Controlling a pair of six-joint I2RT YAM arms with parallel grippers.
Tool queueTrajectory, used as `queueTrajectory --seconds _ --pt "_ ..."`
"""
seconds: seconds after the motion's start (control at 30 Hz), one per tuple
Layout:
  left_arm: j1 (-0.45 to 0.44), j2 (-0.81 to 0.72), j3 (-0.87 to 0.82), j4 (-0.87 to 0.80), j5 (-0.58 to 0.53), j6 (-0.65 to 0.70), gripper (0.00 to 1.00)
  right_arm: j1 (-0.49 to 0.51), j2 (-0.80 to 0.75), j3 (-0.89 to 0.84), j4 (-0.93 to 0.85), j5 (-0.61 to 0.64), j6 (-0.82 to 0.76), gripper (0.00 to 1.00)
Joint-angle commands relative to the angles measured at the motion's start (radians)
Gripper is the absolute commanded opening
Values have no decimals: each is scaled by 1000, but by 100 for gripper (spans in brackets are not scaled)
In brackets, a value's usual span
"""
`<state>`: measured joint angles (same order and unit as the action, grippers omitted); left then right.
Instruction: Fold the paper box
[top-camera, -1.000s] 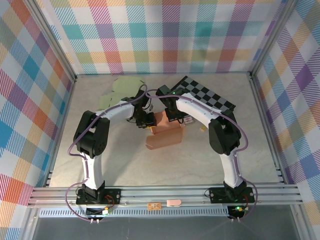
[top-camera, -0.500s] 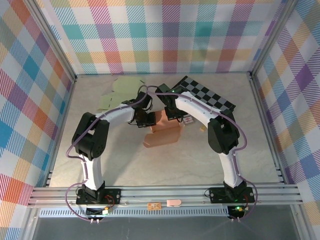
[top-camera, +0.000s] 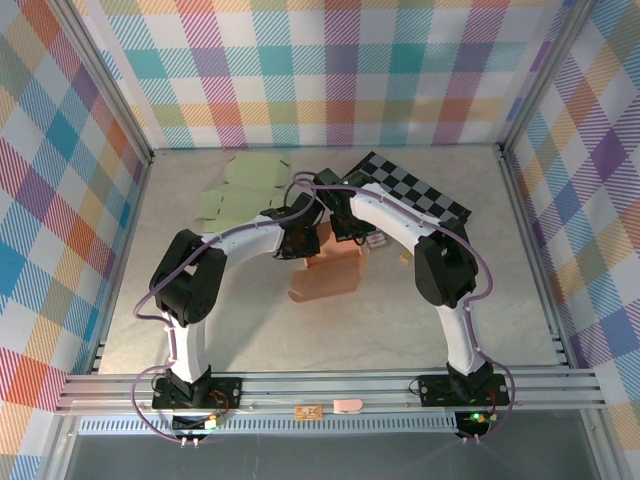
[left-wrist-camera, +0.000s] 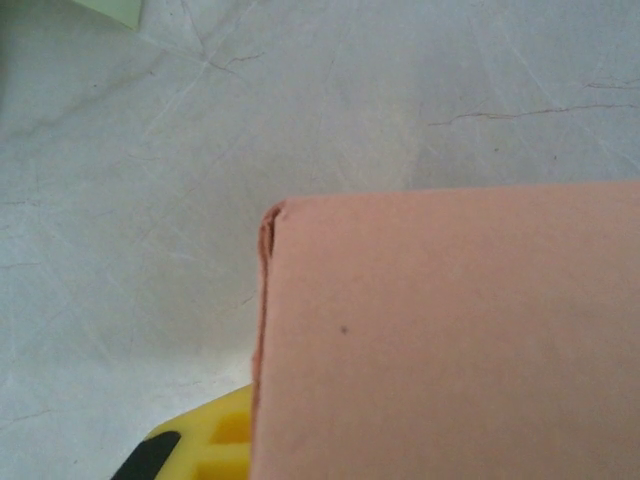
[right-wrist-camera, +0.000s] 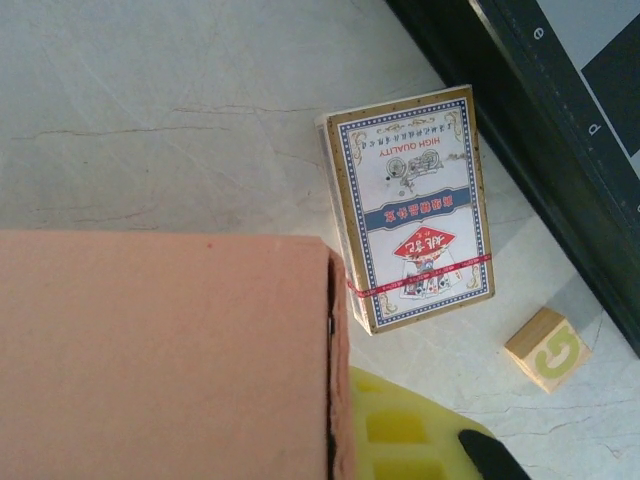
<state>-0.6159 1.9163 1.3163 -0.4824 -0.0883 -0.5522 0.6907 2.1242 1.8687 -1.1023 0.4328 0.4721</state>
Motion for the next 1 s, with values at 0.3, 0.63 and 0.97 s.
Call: queueTrajectory --seconds 0.3,0.63,0.97 --pt "17 -155 -61 71 75 32 50 1 10 31 -34 -3 12 0" --pt "54 -95 -28 63 91 56 48 1 12 37 -33 -16 9 0" --pt "62 -62 -19 70 29 67 30 1 11 35 -32 -26 7 0"
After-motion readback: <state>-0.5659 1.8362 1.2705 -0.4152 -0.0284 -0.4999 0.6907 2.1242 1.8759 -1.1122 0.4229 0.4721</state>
